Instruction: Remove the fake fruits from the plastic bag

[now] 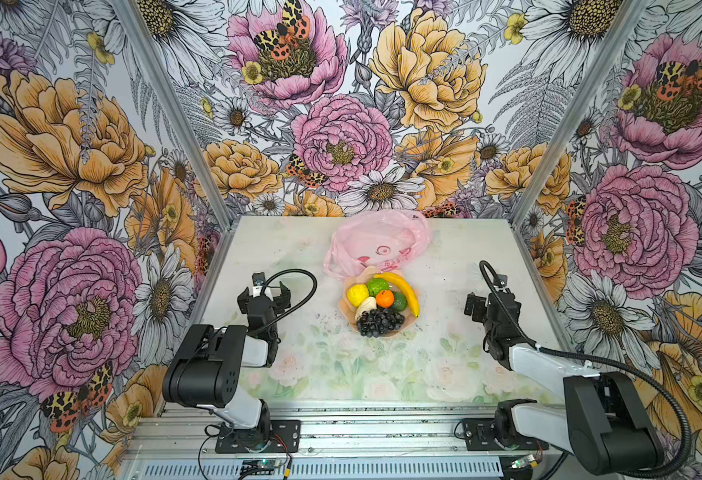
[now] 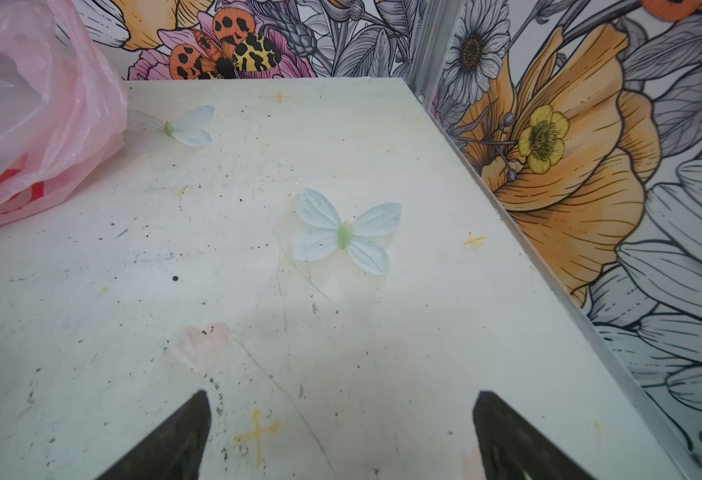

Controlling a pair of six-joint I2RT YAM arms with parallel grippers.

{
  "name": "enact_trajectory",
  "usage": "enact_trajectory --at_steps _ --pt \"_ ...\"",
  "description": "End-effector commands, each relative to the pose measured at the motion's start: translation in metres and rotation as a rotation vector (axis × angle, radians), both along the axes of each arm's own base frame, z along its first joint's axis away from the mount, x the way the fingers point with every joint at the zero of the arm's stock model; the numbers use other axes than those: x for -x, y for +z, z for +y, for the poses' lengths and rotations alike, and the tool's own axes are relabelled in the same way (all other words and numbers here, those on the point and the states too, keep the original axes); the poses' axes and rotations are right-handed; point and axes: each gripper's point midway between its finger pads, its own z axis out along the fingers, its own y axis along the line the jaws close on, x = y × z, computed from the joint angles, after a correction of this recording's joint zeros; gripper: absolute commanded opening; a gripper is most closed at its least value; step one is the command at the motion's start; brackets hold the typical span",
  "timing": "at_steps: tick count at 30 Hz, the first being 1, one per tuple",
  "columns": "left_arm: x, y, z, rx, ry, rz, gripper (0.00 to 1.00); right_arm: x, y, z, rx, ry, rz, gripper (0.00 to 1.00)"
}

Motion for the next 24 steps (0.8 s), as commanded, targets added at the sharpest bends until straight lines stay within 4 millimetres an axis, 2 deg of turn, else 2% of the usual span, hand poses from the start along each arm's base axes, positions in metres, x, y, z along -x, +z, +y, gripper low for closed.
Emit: enact_trajectory --at_steps 1,4,7,9,10,14,24 --pt "-0.021 0.027 -0.004 0.068 -0.035 -0.078 0.99 -0.028 0.048 0.016 0.011 0.118 -0.236 1.0" --pt "-0.02 0.026 -0.003 0.076 -0.039 -0.084 0.99 -0.035 0.047 0.017 0.029 0.155 -0.25 0.99" --pt "-0.02 0.026 -0.002 0.075 -0.037 -0.083 0.99 -0.044 0.024 0.007 0.006 0.137 -0.281 1.0" --pt "-0.02 0.026 -0.002 0.078 -0.035 -0.08 0.99 -0.05 0.019 0.0 -0.021 0.106 -0.215 0.99" --pt "-0.02 0.026 -0.003 0.075 -0.037 -0.082 0.99 -0.052 0.019 -0.009 -0.012 0.056 -0.227 0.99" --pt "-0.02 0.027 -0.003 0.077 -0.038 -0.082 0.99 -0.047 0.02 -0.017 -0.006 -0.007 -0.224 1.0" --pt "-0.02 0.027 -0.003 0.076 -0.036 -0.083 0.99 -0.052 0.02 -0.009 0.023 0.015 -0.216 0.99"
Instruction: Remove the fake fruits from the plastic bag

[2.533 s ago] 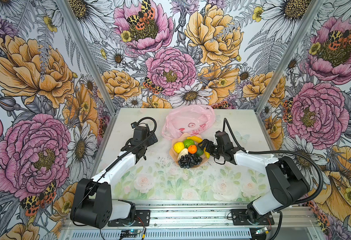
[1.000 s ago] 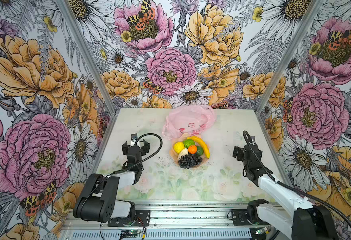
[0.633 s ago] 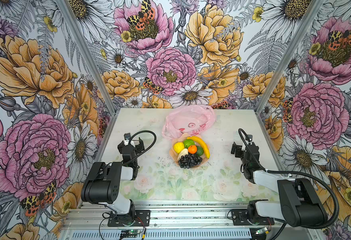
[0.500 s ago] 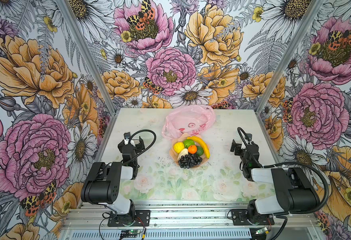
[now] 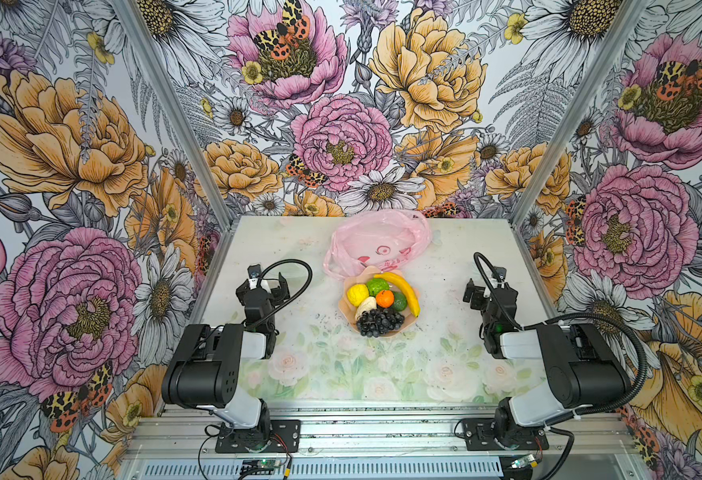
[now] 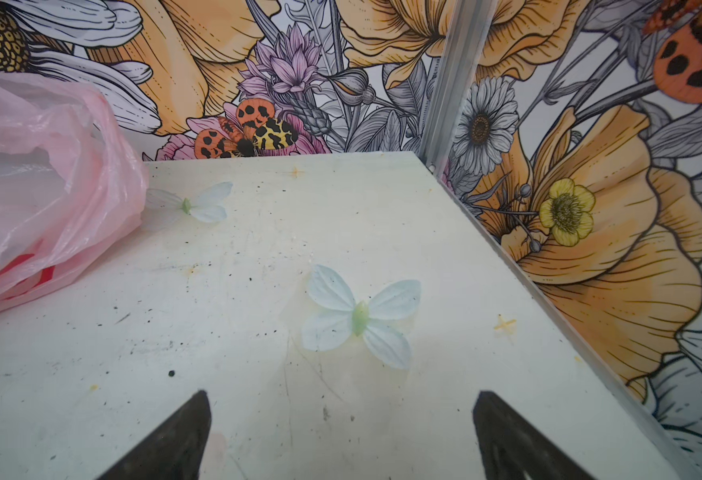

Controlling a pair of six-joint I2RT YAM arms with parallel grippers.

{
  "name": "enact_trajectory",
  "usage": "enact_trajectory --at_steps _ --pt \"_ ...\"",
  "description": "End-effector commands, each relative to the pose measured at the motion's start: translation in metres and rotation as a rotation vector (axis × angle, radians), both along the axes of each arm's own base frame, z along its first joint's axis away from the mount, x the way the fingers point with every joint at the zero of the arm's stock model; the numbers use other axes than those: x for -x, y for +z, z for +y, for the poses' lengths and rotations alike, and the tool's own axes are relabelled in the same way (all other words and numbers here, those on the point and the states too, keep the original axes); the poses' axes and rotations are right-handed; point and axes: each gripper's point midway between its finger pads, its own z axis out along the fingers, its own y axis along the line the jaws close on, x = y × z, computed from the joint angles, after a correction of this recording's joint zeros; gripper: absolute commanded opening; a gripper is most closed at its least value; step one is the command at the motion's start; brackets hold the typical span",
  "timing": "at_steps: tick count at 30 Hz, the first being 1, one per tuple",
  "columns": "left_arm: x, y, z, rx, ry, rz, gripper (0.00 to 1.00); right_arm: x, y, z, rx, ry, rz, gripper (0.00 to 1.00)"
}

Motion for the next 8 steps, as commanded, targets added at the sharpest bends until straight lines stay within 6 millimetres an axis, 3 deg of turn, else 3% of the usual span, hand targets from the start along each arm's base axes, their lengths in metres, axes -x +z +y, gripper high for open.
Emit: enact_trajectory --at_steps 1,8 --pt "-0.0021 0.0057 -0.0014 0.017 -0.014 -0.023 0.99 -0.0099 0.0158 -0.001 -0.01 0.007 -0.046 1.0" --pt "-0.002 0.0055 -0.0011 0.019 -0.014 -0.023 0.99 -0.0079 0.0169 -0.0031 -0.009 -0.004 -0.056 1.0"
